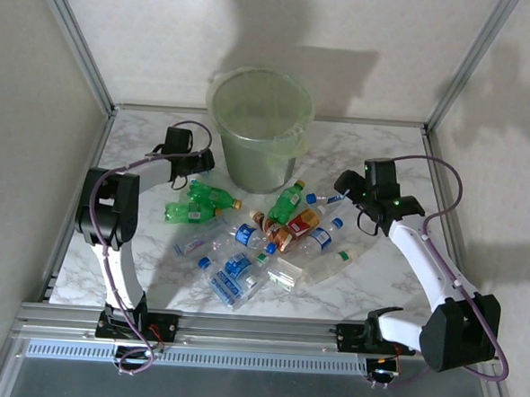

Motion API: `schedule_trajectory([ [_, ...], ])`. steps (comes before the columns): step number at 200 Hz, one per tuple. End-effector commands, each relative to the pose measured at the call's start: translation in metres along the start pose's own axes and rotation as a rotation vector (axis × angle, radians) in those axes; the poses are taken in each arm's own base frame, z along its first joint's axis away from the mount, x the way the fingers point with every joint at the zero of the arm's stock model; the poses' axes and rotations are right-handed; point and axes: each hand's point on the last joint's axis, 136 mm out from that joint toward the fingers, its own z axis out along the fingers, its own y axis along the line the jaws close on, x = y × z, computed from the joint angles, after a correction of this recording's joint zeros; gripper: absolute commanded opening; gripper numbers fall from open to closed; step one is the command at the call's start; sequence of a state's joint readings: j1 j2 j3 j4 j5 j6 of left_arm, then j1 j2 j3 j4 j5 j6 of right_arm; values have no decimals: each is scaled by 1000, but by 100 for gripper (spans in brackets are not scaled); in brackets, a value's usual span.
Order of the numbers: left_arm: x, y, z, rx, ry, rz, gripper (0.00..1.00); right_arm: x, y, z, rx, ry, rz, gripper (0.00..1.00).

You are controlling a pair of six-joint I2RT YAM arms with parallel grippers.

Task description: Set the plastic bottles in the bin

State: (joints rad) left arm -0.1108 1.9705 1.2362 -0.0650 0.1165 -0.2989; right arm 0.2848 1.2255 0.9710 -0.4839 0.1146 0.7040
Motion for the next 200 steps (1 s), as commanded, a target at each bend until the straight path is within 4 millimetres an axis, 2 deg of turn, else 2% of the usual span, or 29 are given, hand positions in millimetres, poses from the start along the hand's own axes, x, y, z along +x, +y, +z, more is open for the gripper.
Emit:
schedule_trajectory([
  [1,0,-3,4,-7,13,28,95,-5,14,-4,-35,-2,12,91],
  [95,-10,1,17,-56,7,23,81,0,22,-3,-58,13,6,87],
  [200,-7,8,9,-89,8,24,67,-13,35,-17,-96,-11,2,83],
])
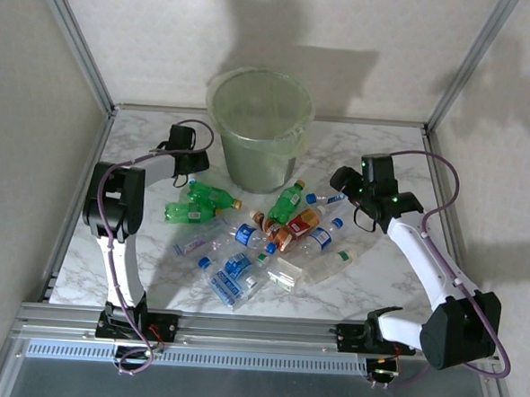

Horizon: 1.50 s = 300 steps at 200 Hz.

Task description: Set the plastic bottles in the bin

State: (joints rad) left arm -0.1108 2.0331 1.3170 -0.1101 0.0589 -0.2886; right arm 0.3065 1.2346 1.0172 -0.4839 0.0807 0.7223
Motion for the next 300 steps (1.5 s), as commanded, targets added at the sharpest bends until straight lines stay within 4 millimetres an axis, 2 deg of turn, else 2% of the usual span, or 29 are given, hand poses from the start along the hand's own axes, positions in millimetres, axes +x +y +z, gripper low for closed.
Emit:
schedule_trajectory([
  [1,1,2,-4,-26,7,13,66,-8,14,-10,-34,-14,-3,83],
  [48,-3,5,-16,-40,-17,5,61,-19,25,-22,-69,-34,-7,83],
  [79,-23,9,-46,-69,-95,-17,60,-26,39,-34,-121,-49,-11,83],
  [125,-67,15,-125,-98,-276,-84,57,-39,71,-59,-228,-78,-40,83],
  [169,-110,3,-227,-51,-497,-107,56,-44,127,-97,-428,-85,-126,82],
  [189,-126,-25,-273,40,-586,-61,56,-45,151,-113,-519,-86,-159,83],
  [208,-130,-77,-312,212,-638,52,55,-46,169,-126,-590,-89,-184,83],
  [228,-114,-141,-349,391,-672,239,56,-46,185,-141,-664,-97,-209,83],
  [240,-92,-179,-367,502,-672,379,57,-48,192,-151,-703,-103,-216,83],
  [248,-78,-196,-376,550,-678,452,57,-50,197,-157,-726,-107,-220,85],
  [272,-58,-219,-384,629,-673,522,53,-58,206,-173,-768,-132,-234,90],
  [300,-47,-231,-390,699,-658,557,51,-64,216,-174,-773,-125,-246,96],
])
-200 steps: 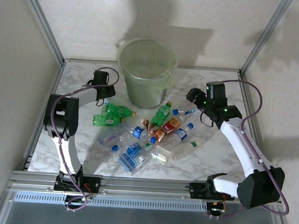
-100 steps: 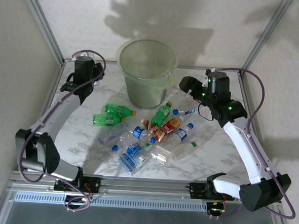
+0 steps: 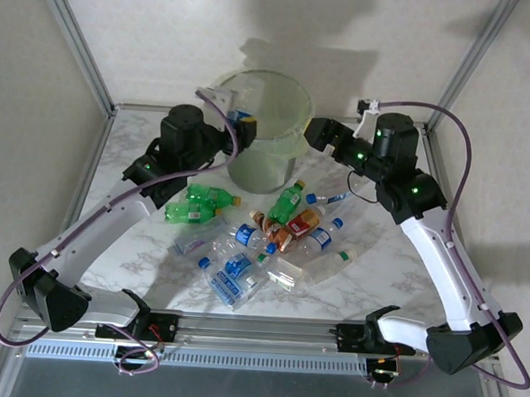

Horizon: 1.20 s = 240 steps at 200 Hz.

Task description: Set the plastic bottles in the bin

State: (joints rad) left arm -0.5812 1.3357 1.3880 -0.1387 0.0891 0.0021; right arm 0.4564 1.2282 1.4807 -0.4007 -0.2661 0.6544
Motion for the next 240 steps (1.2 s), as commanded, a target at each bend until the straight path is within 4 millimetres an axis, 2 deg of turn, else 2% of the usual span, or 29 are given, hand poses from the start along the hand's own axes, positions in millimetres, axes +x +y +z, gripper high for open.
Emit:
schedule_trajectory([
  [1,-17,-18,-7,90,-52,61,51,-14,21,2,-61,-9,-41,95],
  [23,-18,-33,-9,148,-42,83,52,-17,37,16,-133,37,-43,96],
  [53,-15,-46,-8,192,-14,96,52,-16,61,21,-273,70,-53,99],
  [71,-14,-41,-6,160,-19,98,52,-14,63,26,-284,84,-53,99],
  [92,-15,-23,4,56,-28,106,51,-13,58,28,-249,78,-50,99],
  [118,-30,-2,22,-60,-51,98,48,-14,41,25,-157,47,-38,99],
  [136,-46,5,35,-90,-84,75,50,-13,24,20,-68,27,-24,99],
  [159,-56,18,56,-141,-118,29,51,-4,4,13,13,18,-4,99],
  [184,-48,37,88,-197,-86,-30,50,5,-15,3,87,5,19,99],
  [200,-32,42,106,-215,-42,-42,50,9,-32,-3,157,-6,42,99],
  [240,-3,54,126,-240,25,-87,54,15,-81,-14,308,-6,135,99],
])
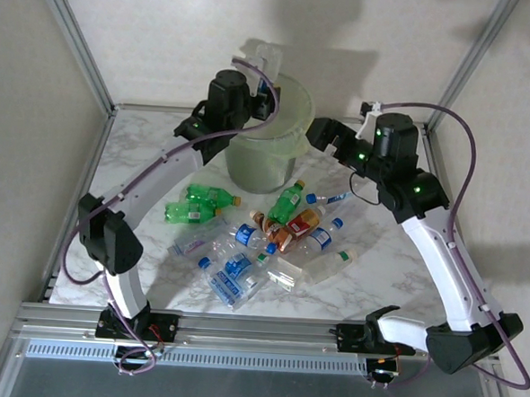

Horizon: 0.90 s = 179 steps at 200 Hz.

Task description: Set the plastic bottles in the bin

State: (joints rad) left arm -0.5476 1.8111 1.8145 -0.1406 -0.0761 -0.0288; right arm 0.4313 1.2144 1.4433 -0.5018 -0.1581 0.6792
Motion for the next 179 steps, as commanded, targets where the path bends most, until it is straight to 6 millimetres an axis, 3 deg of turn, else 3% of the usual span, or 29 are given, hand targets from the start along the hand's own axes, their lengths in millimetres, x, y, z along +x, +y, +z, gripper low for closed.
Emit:
schedule_trajectory([
  [1,-1,11,4,-37,5,-57,54,2,-39,-3,132,-12,77,99],
  [21,10,17,8,-50,31,-73,61,3,-63,-4,191,-16,132,99],
  [47,17,20,9,-56,49,-90,71,3,-77,-4,219,-19,156,98],
  [75,10,21,4,-52,27,-101,84,4,-83,-2,238,-15,167,99],
  [100,-1,19,-3,-42,2,-116,88,4,-88,-2,259,-19,172,99],
  [125,-30,17,-24,-15,-65,-161,89,8,-103,-3,332,-16,185,99],
  [152,-67,10,-62,54,-162,-225,88,19,-131,-5,455,-2,217,97],
  [179,-80,-1,-105,172,-226,-267,87,38,-165,-2,588,34,255,96],
])
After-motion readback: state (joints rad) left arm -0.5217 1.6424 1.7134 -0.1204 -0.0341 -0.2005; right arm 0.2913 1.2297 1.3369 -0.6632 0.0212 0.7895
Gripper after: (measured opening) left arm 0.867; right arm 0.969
